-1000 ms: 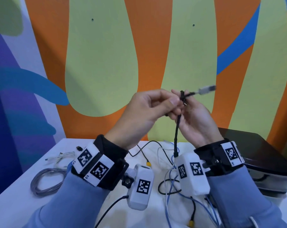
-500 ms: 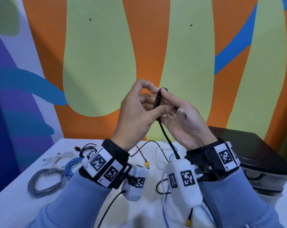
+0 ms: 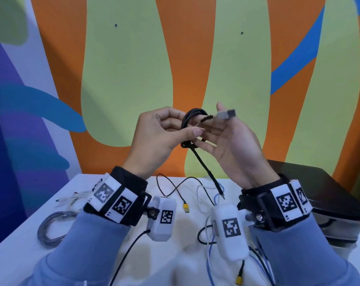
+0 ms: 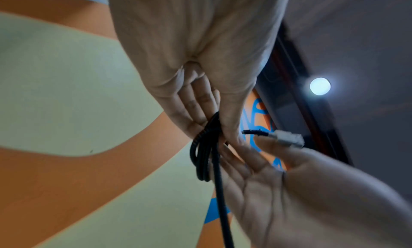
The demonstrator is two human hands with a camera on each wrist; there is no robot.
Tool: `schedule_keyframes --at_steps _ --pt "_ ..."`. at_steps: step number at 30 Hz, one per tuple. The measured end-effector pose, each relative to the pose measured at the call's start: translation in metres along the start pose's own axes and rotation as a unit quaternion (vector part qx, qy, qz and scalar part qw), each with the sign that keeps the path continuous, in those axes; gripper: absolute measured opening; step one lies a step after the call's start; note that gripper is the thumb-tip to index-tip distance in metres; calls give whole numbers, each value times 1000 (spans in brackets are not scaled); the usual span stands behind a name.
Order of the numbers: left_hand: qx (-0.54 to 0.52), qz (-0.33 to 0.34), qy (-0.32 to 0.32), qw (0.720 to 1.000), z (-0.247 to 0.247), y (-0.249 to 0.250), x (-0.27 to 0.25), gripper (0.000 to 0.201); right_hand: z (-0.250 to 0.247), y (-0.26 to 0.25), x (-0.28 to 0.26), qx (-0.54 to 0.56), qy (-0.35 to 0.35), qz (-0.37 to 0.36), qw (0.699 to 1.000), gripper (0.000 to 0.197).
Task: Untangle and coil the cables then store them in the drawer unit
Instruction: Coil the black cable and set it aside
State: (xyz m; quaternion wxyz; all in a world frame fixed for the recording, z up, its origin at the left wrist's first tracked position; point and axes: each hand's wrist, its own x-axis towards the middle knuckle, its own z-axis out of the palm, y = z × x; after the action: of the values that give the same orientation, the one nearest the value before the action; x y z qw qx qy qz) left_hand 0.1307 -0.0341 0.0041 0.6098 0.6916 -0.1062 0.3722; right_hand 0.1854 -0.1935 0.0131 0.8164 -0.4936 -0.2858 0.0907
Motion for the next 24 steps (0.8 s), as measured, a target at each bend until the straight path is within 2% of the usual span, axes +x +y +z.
schedule_keyframes --at_steps 3,5,8,10,13,16,20,24 --pt "-64 -28 3 998 -3 4 2 27 -7 -2 1 -100 103 -62 988 21" --pt "-111 -55 -3 992 -5 7 2 27 -10 0 3 -143 120 -55 981 17" --pt "-138 -72 -24 987 -5 9 2 20 -9 1 3 -133 41 6 990 33" --pt "-121 -72 -27 990 -6 9 2 15 -6 -2 0 -77 -18 20 997 31" --pt "-51 -66 -10 996 -7 6 4 16 -5 -6 -3 -50 -57 11 997 22" --pt "67 -47 23 996 -1 2 5 12 -4 -5 -3 -93 -51 -11 994 28" --pt "195 -56 92 975 3 -8 7 4 -1 1 -2 -149 -48 -27 987 32" --pt "301 -37 128 944 5 -10 3 26 1 5 -3 -158 -71 -15 985 30"
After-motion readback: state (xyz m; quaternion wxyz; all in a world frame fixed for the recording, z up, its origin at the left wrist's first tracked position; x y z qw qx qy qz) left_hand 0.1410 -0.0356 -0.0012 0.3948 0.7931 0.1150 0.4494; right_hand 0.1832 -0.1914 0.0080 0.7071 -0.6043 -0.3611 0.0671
